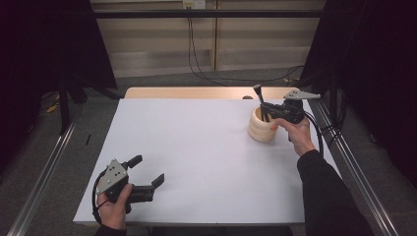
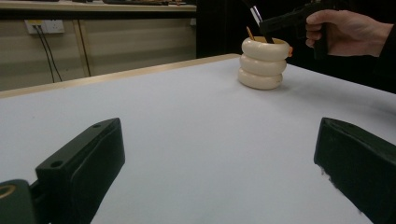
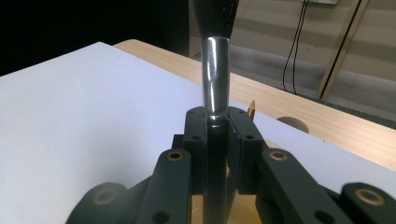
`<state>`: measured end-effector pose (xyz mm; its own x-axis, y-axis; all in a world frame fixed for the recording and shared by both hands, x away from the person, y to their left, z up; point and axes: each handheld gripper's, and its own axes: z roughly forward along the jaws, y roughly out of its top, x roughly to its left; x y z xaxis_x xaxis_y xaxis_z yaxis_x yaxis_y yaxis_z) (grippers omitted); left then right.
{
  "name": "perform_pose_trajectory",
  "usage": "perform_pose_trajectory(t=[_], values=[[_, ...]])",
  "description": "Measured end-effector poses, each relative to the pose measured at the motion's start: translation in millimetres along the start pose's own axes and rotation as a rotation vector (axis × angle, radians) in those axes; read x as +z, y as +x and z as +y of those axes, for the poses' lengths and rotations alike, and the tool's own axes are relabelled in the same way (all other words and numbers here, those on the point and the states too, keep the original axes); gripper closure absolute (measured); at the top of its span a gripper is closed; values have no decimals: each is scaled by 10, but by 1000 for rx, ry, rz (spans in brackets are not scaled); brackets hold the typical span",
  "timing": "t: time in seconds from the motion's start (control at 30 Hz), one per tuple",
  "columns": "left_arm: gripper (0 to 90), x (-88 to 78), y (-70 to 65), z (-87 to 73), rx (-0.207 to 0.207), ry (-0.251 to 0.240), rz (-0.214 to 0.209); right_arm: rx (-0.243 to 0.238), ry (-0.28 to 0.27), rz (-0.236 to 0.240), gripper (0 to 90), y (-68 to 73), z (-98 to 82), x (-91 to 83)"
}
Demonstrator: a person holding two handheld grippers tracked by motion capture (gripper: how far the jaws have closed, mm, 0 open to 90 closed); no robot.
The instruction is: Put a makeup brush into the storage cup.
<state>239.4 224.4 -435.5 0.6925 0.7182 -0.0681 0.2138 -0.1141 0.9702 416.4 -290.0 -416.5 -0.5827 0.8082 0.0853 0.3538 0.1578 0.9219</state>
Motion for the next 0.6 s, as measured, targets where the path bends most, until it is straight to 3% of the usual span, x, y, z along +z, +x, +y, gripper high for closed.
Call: perform_pose_trajectory(t=[0.6], values=[[19, 16, 2, 2, 4, 2, -5, 19, 19, -17, 779, -33, -55, -17]])
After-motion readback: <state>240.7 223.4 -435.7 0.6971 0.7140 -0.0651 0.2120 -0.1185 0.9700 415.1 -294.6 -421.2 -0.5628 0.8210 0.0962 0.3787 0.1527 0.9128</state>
